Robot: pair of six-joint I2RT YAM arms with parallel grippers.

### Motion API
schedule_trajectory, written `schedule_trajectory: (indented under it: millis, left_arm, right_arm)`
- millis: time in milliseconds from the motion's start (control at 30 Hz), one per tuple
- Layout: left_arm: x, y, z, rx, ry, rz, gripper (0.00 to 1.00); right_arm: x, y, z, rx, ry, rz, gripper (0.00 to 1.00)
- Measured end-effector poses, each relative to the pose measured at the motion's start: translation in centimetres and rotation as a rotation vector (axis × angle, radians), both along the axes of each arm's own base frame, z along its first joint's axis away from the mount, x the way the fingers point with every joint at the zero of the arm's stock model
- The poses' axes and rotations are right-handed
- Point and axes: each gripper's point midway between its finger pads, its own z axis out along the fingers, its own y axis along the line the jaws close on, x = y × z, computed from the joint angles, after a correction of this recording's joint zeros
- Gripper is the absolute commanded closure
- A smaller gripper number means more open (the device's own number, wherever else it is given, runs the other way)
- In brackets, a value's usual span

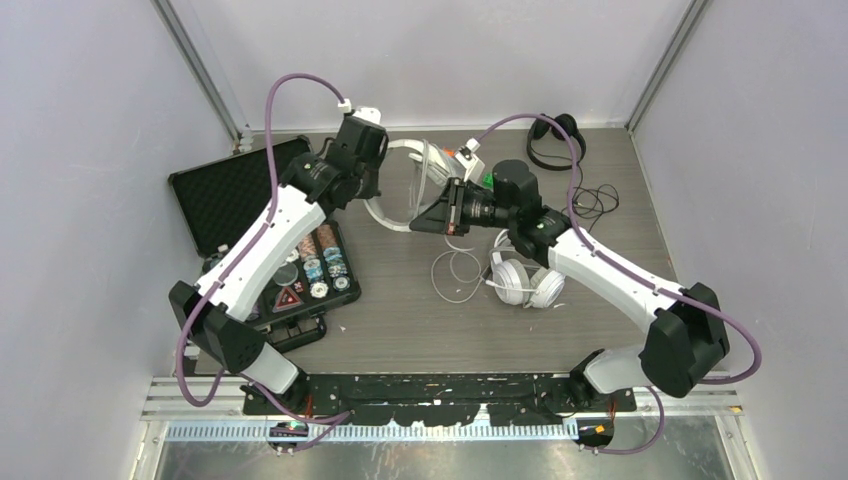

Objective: Wrap the headphones
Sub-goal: Wrap the headphones cable around the headphones.

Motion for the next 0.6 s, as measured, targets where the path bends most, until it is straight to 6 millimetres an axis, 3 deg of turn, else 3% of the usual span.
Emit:
schedule_trajectory:
  millis: [133,500,600]
  left_arm:
    - [0.1,-0.1,-0.2,-0.005,-0.006,0.002,1.00]
    - [0.0,0.2,-3.2,0.025,0.026,0.004,1.00]
    - [0.0,0.1,-3.2,0.019,0.024,0.006,1.00]
  right_arm:
    - [-0.4,0.1,0.8,-0.011,-0.035,-0.007,1.00]
    - [0.7,0.9,6.2,0.011,-0.137,-0.019,1.00]
    - [1.1,1.6,6.2,0.005,-0.135,-0.013,1.00]
